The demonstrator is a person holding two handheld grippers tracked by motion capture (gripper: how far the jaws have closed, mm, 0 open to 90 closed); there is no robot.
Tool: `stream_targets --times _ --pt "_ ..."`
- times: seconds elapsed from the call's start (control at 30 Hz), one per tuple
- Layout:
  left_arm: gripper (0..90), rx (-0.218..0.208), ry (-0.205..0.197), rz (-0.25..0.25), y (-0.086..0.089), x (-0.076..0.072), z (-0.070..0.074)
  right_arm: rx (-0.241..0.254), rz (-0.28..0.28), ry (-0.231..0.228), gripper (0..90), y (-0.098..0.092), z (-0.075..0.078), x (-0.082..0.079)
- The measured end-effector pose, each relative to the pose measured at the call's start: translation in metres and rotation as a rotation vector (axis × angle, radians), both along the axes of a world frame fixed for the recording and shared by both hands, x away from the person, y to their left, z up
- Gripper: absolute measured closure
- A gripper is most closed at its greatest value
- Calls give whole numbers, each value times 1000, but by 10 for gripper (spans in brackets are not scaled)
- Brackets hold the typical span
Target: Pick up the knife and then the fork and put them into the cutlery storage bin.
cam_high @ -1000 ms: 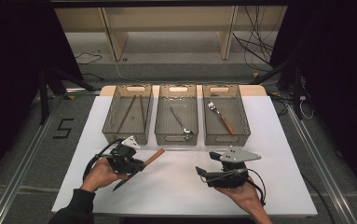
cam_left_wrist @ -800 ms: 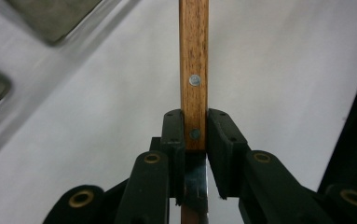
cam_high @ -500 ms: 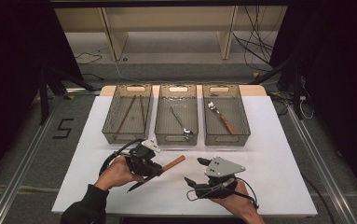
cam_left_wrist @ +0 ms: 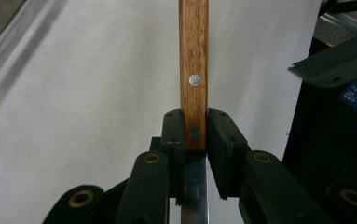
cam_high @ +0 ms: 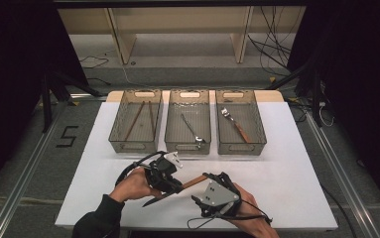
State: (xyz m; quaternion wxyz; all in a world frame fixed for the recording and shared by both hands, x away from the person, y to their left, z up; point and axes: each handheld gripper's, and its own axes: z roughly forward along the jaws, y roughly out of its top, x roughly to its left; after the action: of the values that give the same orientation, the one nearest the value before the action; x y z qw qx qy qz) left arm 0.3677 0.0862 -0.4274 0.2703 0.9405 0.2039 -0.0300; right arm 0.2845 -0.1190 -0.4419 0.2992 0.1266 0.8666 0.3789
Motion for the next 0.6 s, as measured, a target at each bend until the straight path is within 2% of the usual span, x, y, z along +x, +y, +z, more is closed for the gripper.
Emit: stream_targets --times 0.2,0.4,0.5,0.6 --pt "768 13 -2 -17 -6 -7 6 -123 10 -103 327 9 -11 -6" --pt "768 22 8 -31 -10 -11 7 -260 29 -248 397 21 -22 -16" --pt "768 29 13 -39 -11 -12 6 -309 45 -318 453 25 -27 -20" --pt "768 32 15 -46 -12 -13 7 -343 47 -353 503 29 -31 -25"
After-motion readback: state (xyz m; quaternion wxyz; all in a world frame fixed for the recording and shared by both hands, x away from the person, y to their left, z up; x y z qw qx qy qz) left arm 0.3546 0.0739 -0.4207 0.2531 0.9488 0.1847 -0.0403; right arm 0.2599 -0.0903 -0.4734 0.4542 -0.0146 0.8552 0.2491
